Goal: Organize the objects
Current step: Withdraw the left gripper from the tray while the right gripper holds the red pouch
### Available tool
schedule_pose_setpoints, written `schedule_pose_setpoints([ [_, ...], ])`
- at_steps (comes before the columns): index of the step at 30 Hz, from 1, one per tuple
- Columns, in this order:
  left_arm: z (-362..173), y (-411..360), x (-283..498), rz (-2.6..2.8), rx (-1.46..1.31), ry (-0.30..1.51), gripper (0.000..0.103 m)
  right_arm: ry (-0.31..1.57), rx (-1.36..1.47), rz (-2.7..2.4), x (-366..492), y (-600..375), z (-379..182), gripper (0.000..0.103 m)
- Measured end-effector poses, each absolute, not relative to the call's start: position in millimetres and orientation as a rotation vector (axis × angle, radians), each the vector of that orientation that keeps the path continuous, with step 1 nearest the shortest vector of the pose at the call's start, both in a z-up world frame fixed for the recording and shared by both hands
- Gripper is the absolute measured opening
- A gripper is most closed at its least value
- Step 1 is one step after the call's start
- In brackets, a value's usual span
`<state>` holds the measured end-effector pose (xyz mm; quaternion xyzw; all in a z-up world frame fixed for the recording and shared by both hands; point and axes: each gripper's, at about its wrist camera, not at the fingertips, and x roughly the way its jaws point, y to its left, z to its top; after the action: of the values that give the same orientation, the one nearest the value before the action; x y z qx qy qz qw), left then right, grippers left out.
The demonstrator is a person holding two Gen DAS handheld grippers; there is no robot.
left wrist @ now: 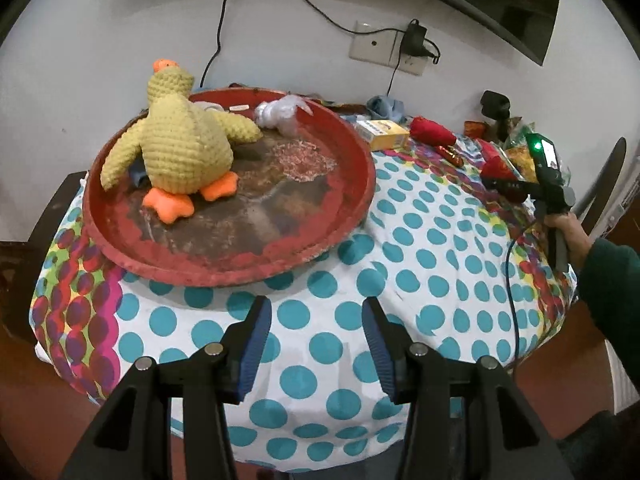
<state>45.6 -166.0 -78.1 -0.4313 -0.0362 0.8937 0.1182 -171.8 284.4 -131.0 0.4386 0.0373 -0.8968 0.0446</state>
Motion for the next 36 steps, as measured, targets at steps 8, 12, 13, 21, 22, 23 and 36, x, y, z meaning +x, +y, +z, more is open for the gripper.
schedule_pose_setpoints([
  [8, -90.9, -165.9, 42.3, 2.601, -1.282, -0.109, 0.048, 0.125, 1.338, -2.739, -170.6, 294.2, -128.1, 0.059],
  [12, -99.9, -167.1, 37.9, 2.584, -1.331, -0.128, 0.048, 0.142, 1.336, -2.75, -165.0, 301.1, -124.1, 0.059],
  [13, -101.2, -168.0, 37.1, 2.583, -1.341, -0.137, 0.048, 0.14, 1.338, -2.75, -167.1, 295.2, -125.1, 0.058],
  [21, -105.9, -165.6, 36.8, 2.599, -1.372, -0.078, 0.048, 0.166, 1.337, -2.761, -158.1, 291.6, -120.3, 0.057],
  [22, -106.1, -165.9, 36.9, 2.599, -1.372, -0.078, 0.048, 0.17, 1.336, -2.76, -158.5, 291.3, -120.3, 0.057],
  [23, -106.3, -166.8, 37.2, 2.597, -1.374, -0.083, 0.048, 0.176, 1.336, -2.761, -157.6, 292.4, -119.7, 0.057],
  [36, -111.1, -171.8, 34.3, 2.618, -1.425, -0.09, 0.048, 0.115, 1.36, -2.789, -148.5, 288.3, -97.7, 0.044],
])
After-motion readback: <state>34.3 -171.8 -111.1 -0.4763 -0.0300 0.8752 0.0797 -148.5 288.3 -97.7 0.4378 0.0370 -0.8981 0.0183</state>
